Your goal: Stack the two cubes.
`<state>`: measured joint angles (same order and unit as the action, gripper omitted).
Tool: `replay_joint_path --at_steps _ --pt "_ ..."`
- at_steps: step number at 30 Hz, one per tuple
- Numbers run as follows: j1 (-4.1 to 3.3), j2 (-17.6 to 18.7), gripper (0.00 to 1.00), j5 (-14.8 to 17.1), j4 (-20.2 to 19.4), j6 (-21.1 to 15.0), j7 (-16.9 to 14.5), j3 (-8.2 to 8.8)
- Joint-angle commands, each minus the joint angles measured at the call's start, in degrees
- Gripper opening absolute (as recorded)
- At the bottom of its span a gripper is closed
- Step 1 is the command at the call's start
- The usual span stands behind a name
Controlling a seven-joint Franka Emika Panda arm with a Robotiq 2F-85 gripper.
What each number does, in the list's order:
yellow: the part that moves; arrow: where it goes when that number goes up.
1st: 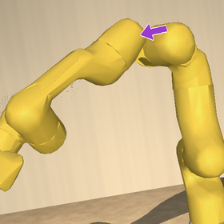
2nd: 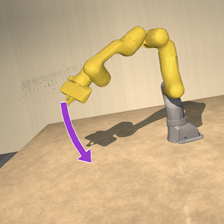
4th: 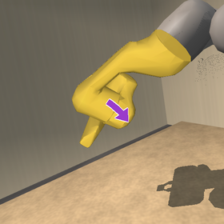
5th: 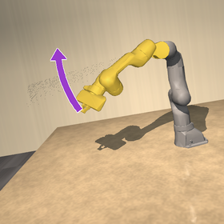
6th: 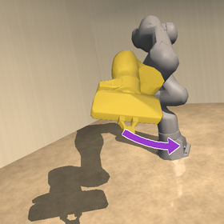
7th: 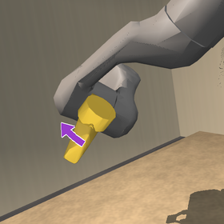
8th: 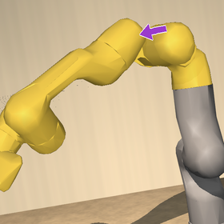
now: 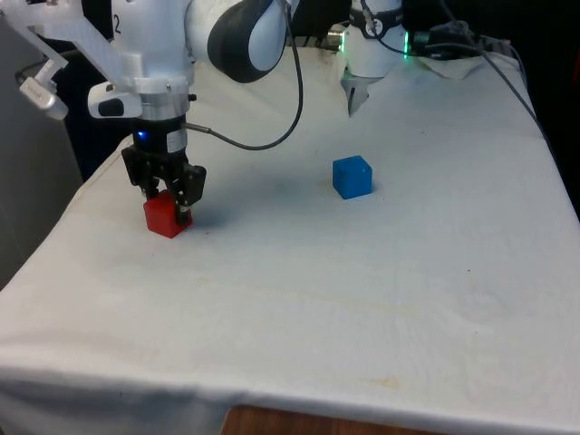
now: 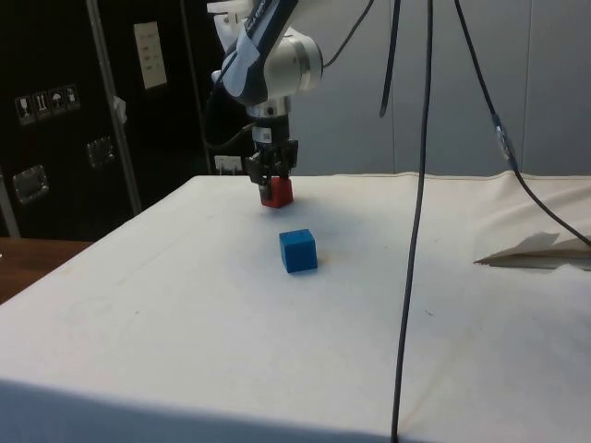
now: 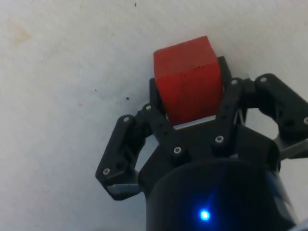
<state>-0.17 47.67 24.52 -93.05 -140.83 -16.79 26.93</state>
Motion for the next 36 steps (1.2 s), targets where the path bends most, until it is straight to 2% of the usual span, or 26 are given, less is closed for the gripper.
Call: replay_joint_path --at_steps 1,2,4,5,6,14,21,22,23,25,30,31,32,36 --pt "0.23 0.3 0.03 0.2 0.5 0.3 0.2 -0.11" --pt "0.23 0.3 0.0 0.2 0.5 0.3 0.2 -0.11" --pt "0.23 0.3 0.0 0.2 0.5 0.3 0.3 -0.11" --pt "0.0 0.0 0.0 0.0 0.0 0.1 0.1 0.0" --pt "0.23 0.4 0.0 0.2 0.5 0.3 0.3 -0.11" --pt "0.0 0.0 0.0 0.0 0.1 0.1 0.3 0.06" --pt "-1.2 -2.8 0.0 -0.6 -1.2 2.0 0.5 1.26" --pt "-0.69 -2.1 0.0 -0.2 -0.5 1.8 0.2 0.8" --pt "-1.32 -3.2 0.0 -0.7 -1.4 2.3 0.5 1.38" --pt "-1.72 -4.4 0.0 -1.0 -2.1 2.9 0.6 1.78" --pt "-2.12 -6.4 0.0 -1.7 -3.2 3.8 0.6 2.12" --pt "-1.66 -6.0 0.0 -1.3 -2.7 3.6 0.2 1.66" --pt "-2.18 -6.7 0.0 -1.8 -3.4 3.9 0.6 2.18" --pt "-2.58 -8.2 0.0 -2.1 -4.4 4.3 0.5 2.52"
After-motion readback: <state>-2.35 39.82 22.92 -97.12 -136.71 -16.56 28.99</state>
